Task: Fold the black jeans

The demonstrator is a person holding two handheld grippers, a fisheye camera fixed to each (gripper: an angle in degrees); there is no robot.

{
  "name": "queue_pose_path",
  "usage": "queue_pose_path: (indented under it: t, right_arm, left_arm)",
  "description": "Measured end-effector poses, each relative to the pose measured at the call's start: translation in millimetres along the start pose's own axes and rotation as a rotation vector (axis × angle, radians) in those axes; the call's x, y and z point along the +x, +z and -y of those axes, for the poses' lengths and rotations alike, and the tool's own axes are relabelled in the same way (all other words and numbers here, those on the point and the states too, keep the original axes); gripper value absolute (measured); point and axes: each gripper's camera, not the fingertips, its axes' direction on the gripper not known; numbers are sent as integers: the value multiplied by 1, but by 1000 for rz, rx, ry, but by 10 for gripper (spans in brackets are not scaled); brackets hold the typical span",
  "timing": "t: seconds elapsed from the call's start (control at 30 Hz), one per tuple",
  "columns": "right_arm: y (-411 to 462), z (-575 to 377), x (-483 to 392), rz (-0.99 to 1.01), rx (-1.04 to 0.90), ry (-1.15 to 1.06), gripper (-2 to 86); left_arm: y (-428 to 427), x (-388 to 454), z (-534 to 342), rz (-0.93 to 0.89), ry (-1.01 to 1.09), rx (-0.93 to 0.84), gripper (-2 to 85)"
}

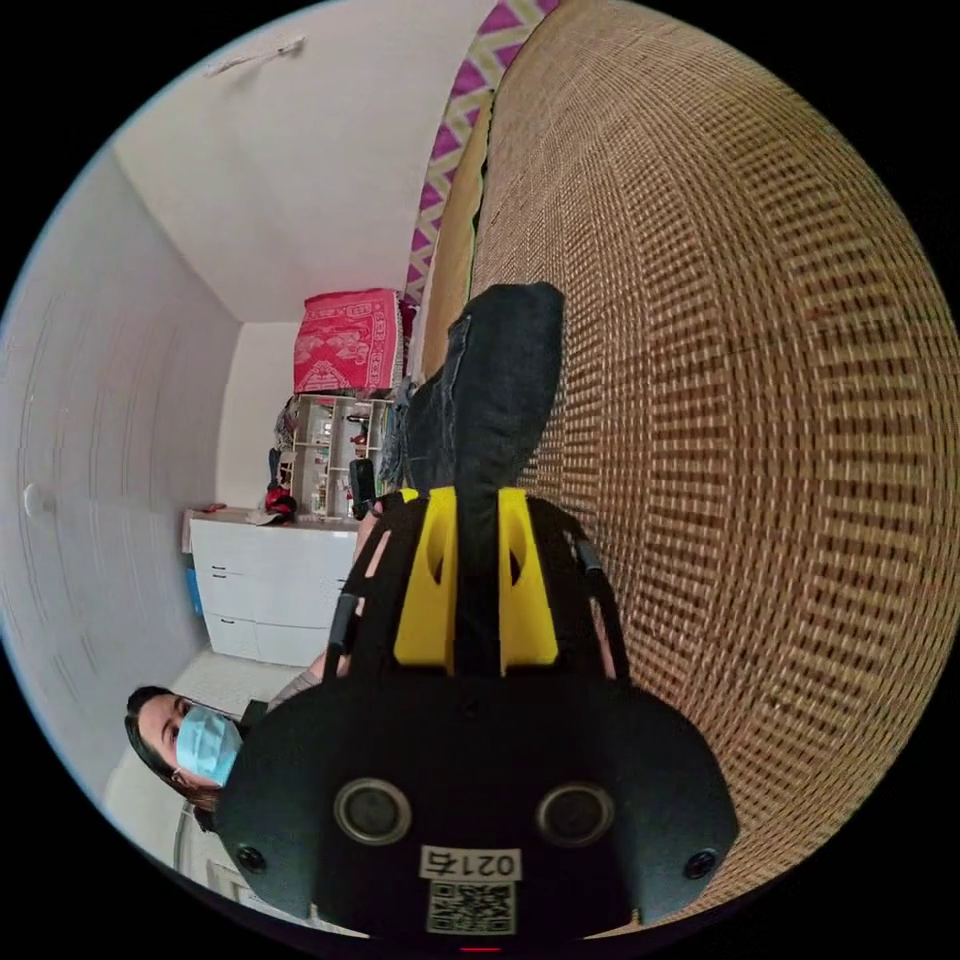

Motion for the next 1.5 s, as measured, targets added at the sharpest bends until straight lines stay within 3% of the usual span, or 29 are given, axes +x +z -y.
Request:
queue_pose_path:
  t: [0.33, 0.57, 0.7, 0.8, 0.9, 1.03, 1.2, 1.4, 1.5]
  right_arm:
    - [-113, -79, -54, 15, 63, -137, 42]
    - [-300, -123, -113, -155, 338, -167, 45]
    - [-390, -122, -146, -352, 583, -113, 109]
    - [-415, -117, -147, -621, 617, 21, 166]
    - [-416, -133, -135, -740, 635, 42, 144]
    - [-392, -170, -126, -581, 615, -90, 122]
    - [-292, -231, -150, -469, 442, -229, 106]
    - [-185, -296, -206, -205, 317, -315, 81]
    - [-148, -320, -244, -166, 260, -355, 77]
  left_arm:
    - [-2, 166, 8, -99, 226, 17, 62]
    - [124, 358, 155, -61, 393, -63, 67]
    - [169, 419, 214, -37, 365, 76, 87]
    - [177, 409, 219, -84, 292, 200, 89]
    - [185, 372, 197, -96, 292, 112, 76]
    - [154, 312, 118, -68, 351, 3, 16]
    - [77, 250, -8, -258, 332, -13, -7]
    - [-33, 190, -181, -345, 280, 120, -9]
    - [-67, 157, -255, -371, 217, 182, -10]
